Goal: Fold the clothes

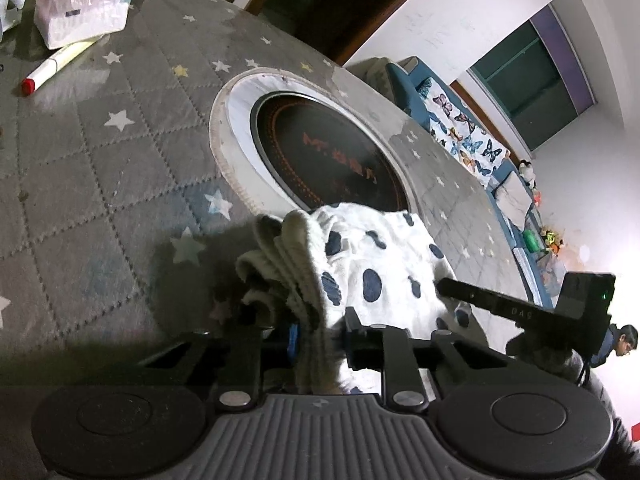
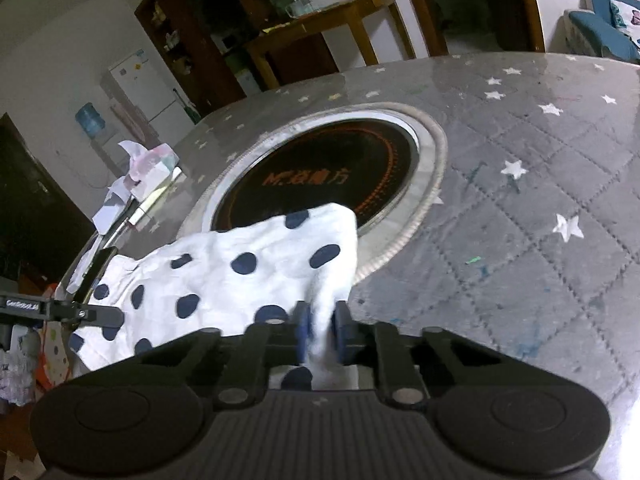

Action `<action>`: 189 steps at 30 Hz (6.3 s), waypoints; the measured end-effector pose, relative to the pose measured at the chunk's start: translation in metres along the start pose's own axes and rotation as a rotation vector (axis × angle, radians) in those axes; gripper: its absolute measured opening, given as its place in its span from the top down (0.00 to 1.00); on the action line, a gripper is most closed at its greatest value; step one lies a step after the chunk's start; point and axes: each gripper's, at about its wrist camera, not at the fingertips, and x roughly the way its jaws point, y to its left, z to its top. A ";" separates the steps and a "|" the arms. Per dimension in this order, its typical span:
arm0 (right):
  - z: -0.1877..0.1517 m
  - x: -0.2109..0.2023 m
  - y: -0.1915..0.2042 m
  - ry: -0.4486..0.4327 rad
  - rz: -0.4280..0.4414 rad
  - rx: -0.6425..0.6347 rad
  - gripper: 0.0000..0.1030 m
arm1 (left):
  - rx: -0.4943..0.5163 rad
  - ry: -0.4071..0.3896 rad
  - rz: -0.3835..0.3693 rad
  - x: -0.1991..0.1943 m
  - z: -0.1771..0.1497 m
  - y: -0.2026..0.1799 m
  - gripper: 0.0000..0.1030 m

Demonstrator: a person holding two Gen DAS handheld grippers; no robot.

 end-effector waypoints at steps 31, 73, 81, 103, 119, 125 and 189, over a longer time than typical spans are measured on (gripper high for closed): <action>0.032 -0.138 -0.093 -0.339 -0.366 0.124 0.96 | 0.253 0.058 -0.162 0.132 0.087 -0.167 0.82; 0.053 -0.062 -0.193 -0.241 -0.444 0.207 0.75 | 0.428 0.006 -0.007 0.206 0.105 -0.204 0.68; 0.063 -0.056 -0.161 -0.232 -0.345 0.134 0.68 | 0.495 0.045 -0.118 0.217 0.090 -0.238 0.68; -0.013 -0.088 -0.099 -0.150 -0.385 -0.017 0.66 | 0.618 0.026 -0.043 0.207 0.048 -0.220 0.68; -0.040 -0.119 -0.093 -0.200 -0.460 -0.001 0.59 | 0.610 0.008 -0.026 0.206 0.043 -0.214 0.66; -0.051 -0.117 -0.098 -0.193 -0.468 0.031 0.58 | 0.616 -0.021 -0.029 0.192 0.038 -0.211 0.63; -0.110 -0.127 0.016 -0.440 -0.631 -0.030 0.00 | 0.619 -0.131 0.054 0.091 -0.062 -0.165 0.00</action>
